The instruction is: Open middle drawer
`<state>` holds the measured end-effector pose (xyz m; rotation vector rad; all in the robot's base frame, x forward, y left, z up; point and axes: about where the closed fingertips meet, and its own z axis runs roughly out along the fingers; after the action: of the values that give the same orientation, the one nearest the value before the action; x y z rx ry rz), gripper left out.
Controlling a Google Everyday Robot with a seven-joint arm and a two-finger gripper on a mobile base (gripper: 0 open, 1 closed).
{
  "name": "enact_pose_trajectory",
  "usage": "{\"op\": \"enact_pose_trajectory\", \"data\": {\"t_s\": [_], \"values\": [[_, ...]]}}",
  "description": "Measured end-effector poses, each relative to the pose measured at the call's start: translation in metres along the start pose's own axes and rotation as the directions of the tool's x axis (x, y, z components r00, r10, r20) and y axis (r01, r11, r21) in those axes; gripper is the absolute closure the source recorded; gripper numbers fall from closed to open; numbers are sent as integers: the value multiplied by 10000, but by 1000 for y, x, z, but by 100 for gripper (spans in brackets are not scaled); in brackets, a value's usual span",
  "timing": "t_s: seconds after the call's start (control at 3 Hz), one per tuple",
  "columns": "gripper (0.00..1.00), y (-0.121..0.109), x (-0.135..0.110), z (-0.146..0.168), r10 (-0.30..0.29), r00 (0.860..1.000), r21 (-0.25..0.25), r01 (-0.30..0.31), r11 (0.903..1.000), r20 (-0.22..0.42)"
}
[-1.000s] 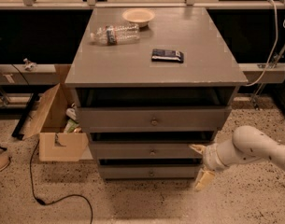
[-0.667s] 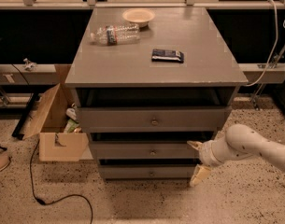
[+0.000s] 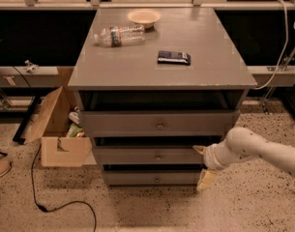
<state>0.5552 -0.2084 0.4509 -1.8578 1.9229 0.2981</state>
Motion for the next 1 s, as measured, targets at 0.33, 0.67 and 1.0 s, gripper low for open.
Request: {"op": "enact_pose_trajectory", "data": {"t_s": [0.33,0.67,1.0], "values": [[0,-14,11,10,-282,9982,-15,282,9996,-523],[0,-29,16,15,-562,9959,59,568,9984,-716],[0,-44,21,24,-712,9931,86,723,9973,-931]]}}
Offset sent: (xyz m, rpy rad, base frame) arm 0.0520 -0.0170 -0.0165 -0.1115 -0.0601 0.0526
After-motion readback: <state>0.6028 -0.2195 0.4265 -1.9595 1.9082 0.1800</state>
